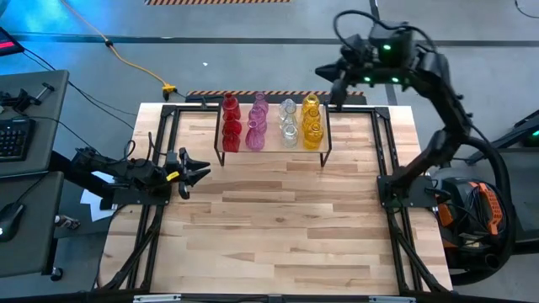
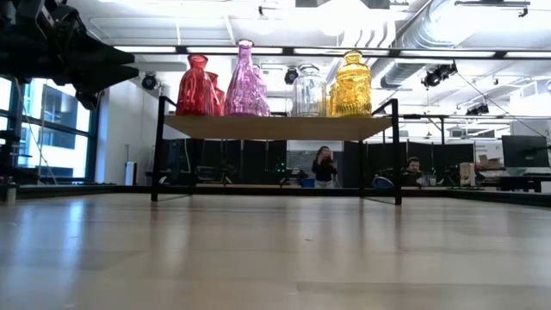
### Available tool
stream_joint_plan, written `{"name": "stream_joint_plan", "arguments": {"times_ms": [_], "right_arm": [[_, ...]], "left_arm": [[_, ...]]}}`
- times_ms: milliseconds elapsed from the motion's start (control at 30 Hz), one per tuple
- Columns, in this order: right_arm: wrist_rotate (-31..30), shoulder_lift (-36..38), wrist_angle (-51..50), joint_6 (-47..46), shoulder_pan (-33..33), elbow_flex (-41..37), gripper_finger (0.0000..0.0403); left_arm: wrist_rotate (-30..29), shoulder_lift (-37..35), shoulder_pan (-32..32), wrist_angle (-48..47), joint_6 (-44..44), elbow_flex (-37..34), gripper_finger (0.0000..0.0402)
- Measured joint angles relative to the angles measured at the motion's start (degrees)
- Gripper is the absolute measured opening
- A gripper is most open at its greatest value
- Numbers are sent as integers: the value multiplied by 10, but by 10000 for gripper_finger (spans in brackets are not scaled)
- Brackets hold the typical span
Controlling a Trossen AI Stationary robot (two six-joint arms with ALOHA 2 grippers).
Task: Sort vases onto shelf
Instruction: Return to Home Position
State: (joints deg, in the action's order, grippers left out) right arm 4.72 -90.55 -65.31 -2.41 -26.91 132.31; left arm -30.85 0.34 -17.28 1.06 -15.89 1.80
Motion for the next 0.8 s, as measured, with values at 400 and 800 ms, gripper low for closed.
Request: {"name": "stream_joint_plan", "arguments": {"times_ms": [400, 800], "right_arm": [[-19, 33, -20, 59, 97, -1, 0], [-73, 41, -44, 44, 127, -1, 0]], "left_arm": [[0, 0, 0, 0, 69, 0, 120], [-10, 0, 0, 0, 76, 0, 120]]}}
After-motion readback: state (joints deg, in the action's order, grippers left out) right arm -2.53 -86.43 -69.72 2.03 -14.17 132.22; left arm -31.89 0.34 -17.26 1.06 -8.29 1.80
